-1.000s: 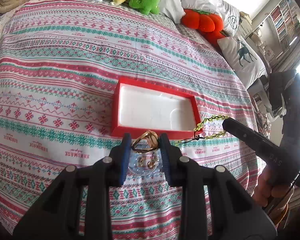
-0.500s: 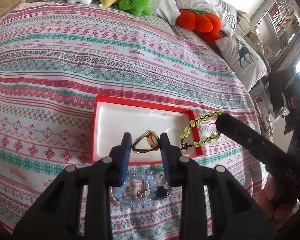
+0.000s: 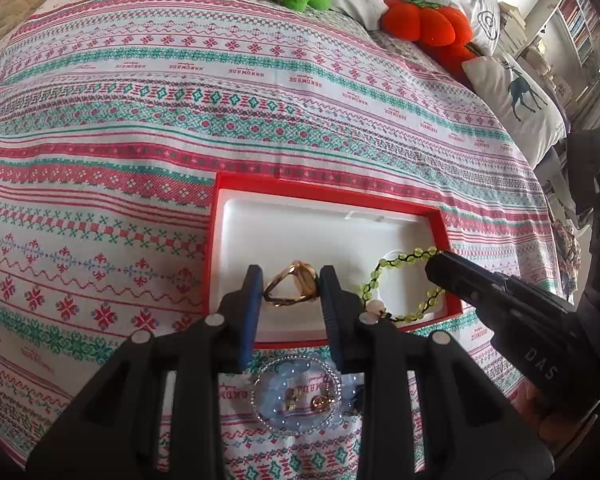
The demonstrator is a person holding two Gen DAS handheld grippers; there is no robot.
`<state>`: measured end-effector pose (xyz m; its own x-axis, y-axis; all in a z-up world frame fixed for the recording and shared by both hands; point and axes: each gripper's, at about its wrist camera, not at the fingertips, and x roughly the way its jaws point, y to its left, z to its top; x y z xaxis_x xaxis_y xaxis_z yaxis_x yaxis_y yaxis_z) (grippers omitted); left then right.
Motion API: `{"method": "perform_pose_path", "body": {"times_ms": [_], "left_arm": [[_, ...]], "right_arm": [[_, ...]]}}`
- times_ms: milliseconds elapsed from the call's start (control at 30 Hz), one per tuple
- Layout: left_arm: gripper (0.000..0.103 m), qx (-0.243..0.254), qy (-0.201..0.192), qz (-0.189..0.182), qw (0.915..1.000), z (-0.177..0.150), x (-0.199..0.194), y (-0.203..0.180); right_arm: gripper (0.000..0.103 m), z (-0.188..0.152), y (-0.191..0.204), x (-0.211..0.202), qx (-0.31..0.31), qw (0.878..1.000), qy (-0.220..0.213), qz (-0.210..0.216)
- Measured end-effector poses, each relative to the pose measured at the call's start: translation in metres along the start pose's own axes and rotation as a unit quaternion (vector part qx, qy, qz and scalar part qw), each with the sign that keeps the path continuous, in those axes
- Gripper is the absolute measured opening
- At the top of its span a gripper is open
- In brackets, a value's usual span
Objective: Organize jewelry
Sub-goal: 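Release the gold ring into the red box while the right tool drops the green bracelet in, then withdraw both open tools from the red box back toward the jewelry pile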
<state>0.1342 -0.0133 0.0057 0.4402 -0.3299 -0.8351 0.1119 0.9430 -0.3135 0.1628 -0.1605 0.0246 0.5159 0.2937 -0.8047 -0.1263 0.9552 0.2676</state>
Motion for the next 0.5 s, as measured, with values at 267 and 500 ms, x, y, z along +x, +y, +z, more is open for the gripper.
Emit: {"method": "perform_pose_path", "body": {"times_ms": [267, 500], "left_arm": [[0.045, 0.009, -0.009, -0.003, 0.9999, 0.002, -0.008, -0.004], [0.067, 0.023, -0.026, 0.003, 0.9994, -0.006, -0.033, -0.011]], "right_arm": [[0.017, 0.002, -0.003, -0.003, 0.003, 1.000, 0.006, -0.012], [0.028, -0.007, 0.006, -0.022, -0.013, 1.000, 0.007, -0.006]]}}
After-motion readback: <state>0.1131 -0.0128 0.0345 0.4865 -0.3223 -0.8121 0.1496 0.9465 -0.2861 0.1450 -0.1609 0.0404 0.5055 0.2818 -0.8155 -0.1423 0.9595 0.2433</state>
